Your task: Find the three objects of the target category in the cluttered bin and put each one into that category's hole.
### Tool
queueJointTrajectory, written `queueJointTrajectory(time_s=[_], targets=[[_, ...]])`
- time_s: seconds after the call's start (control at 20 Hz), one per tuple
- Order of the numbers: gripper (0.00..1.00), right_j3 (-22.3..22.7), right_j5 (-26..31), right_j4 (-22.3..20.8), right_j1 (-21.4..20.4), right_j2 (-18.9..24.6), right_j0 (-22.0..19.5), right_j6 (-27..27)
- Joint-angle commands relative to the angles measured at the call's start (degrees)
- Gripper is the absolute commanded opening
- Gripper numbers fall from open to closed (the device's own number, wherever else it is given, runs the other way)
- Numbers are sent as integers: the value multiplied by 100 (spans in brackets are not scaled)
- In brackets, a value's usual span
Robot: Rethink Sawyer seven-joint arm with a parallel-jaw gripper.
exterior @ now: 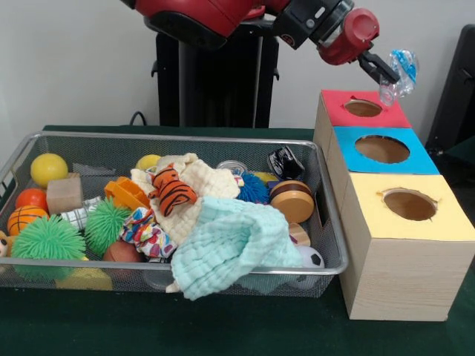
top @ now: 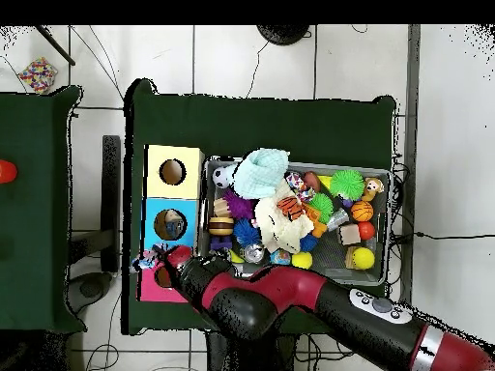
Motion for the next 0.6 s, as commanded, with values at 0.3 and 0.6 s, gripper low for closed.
queueJointTrajectory(time_s=[0.3, 0.6], targets=[[0, -1217, -37, -545, 307, -510, 70, 1222], [0, -1414, 220, -703, 505, -421, -44, 1083]])
